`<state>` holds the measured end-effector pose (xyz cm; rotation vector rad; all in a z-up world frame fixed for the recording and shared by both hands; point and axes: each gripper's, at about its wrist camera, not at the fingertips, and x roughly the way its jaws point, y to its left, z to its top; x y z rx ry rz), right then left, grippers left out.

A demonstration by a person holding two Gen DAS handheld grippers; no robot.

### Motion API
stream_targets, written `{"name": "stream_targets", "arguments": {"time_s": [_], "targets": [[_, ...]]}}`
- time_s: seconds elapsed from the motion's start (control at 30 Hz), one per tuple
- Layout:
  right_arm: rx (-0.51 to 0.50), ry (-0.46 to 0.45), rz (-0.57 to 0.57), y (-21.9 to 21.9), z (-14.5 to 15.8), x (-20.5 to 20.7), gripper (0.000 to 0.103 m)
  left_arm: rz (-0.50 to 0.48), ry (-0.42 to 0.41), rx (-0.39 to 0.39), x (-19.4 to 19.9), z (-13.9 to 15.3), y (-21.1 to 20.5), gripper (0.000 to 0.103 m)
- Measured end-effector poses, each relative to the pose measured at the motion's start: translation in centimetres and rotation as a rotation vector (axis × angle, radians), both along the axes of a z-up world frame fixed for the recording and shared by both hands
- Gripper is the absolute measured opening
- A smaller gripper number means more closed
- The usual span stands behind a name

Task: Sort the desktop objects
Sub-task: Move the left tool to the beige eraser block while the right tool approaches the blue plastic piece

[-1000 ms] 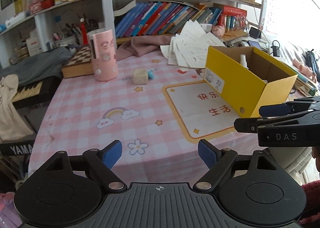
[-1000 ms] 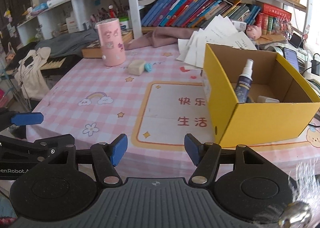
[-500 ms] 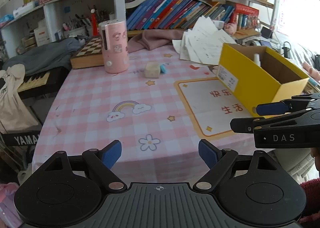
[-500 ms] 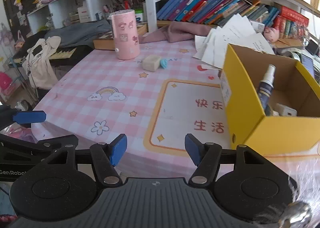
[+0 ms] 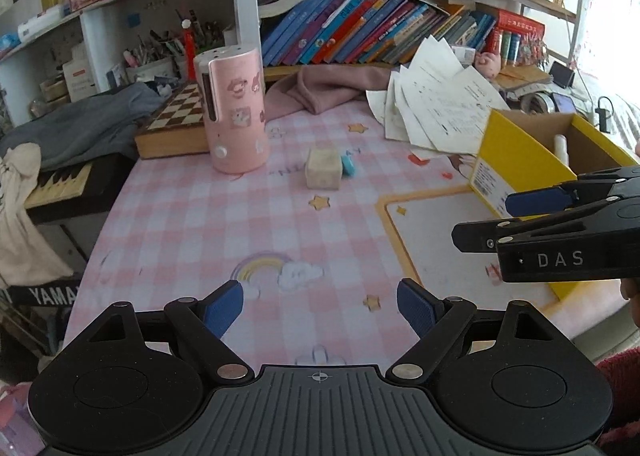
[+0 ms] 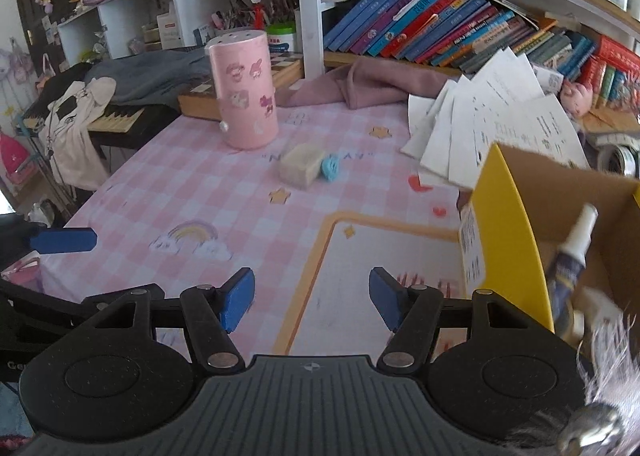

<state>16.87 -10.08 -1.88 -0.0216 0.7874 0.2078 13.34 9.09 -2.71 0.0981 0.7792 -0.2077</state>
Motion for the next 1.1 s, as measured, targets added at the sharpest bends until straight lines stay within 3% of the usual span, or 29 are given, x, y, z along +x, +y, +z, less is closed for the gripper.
{"name": "stream_targets", "arguments": {"time_s": [0.1, 0.23, 0.57, 0.83, 1.1], "targets": [[0.000, 0.010, 0.005, -0.3, -0.2, 1.9, 0.060, 0.001, 0.005, 0.003, 1.7, -0.3, -0.3, 0.086], [0.016, 0.021, 0.009, -0.7, -0.4, 4.4, 0.047, -0.008, 0.009, 0.012, 3.7, -0.8, -0.9, 0.086], [0.116, 0.094, -0.010, -0.8, -1.4, 12.0, 0.044, -0.017, 0.010, 0.065, 9.1, -2.6, -1.7, 0.086], [0.050, 0.132, -0.002, 0.2, -3.9, 18.0, 0.029, -0.040, 0.006, 0.073, 12.7, -3.9, -2.1, 0.086], [0.009, 0.185, 0.064, 1.7, -6.7, 22.0, 0.027, -0.135, 0.024, 0.096, 16.3, -5.9, -4.4, 0.080]]}}
